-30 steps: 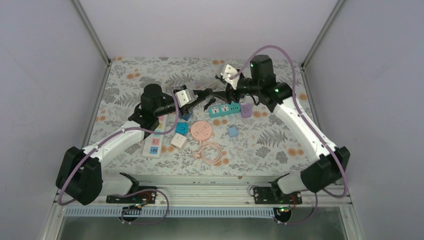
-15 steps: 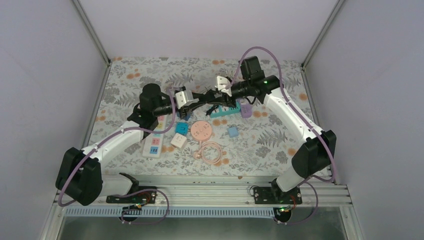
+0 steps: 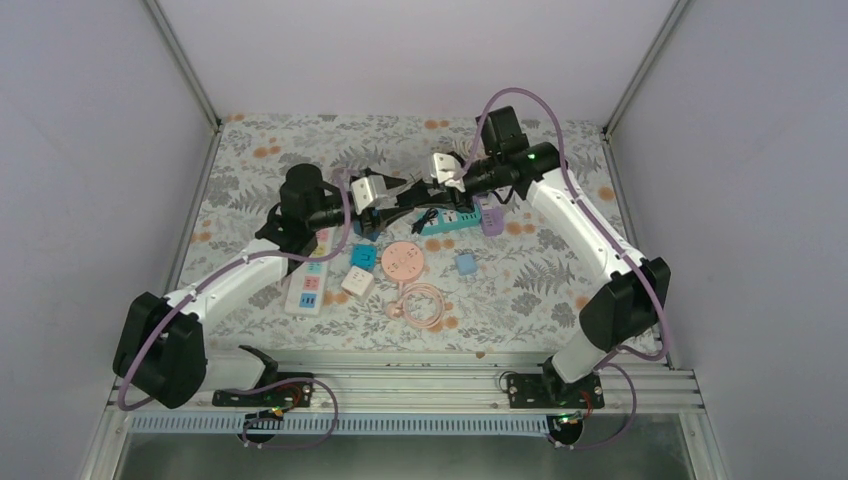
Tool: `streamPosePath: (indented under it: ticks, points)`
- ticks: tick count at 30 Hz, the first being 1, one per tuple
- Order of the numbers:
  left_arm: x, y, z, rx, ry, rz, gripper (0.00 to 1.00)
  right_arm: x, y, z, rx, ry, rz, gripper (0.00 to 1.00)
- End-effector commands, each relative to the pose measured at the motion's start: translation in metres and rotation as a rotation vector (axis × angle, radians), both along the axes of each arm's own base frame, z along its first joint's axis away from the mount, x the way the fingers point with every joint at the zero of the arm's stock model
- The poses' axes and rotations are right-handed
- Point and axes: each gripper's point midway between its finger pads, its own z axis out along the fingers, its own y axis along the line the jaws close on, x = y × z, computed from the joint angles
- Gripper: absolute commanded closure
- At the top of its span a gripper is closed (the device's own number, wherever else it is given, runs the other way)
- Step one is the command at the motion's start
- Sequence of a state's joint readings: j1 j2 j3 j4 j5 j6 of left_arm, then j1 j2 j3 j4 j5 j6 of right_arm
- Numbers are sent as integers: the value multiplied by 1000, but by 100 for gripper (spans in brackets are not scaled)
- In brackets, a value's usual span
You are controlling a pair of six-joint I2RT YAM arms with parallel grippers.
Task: Insert the plug
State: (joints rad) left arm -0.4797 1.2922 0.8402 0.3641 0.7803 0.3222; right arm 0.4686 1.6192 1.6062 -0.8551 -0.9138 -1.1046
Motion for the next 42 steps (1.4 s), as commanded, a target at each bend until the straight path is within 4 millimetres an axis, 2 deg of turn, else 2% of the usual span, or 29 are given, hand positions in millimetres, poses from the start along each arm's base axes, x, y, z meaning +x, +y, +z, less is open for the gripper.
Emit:
streamPosePath:
  ticks: [1, 3, 6, 13, 16, 21, 24, 27, 32, 39, 42]
  points:
    - [20, 6, 7, -13, 61, 102, 30, -1, -1, 3, -23, -13, 13, 97]
    - [26, 12, 7, -17, 77, 164, 20, 12, -10, -4, -74, -25, -62, 97]
    - [27, 26, 14, -49, 89, 256, 14, 36, -32, -14, -169, -34, -218, 97]
    - [34, 75, 29, -204, 156, 545, 12, 79, -88, -48, -419, -51, -528, 97]
    - [35, 94, 32, -246, 201, 647, 12, 87, -100, -69, -494, -42, -576, 97]
    - [30, 114, 41, -293, 262, 741, 12, 97, -100, -113, -580, 6, -559, 97]
    - [23, 120, 50, -309, 263, 753, 12, 105, -99, -140, -636, 34, -551, 97]
    - [16, 125, 60, -309, 248, 757, 12, 114, -95, -159, -659, 61, -530, 97]
    - [4, 133, 71, -308, 218, 767, 12, 127, -88, -172, -681, 81, -510, 97]
    - [1, 135, 68, -296, 212, 771, 12, 135, -77, -181, -690, 69, -450, 97]
    - [1, 135, 67, -284, 216, 772, 12, 139, -79, -185, -707, 50, -439, 97]
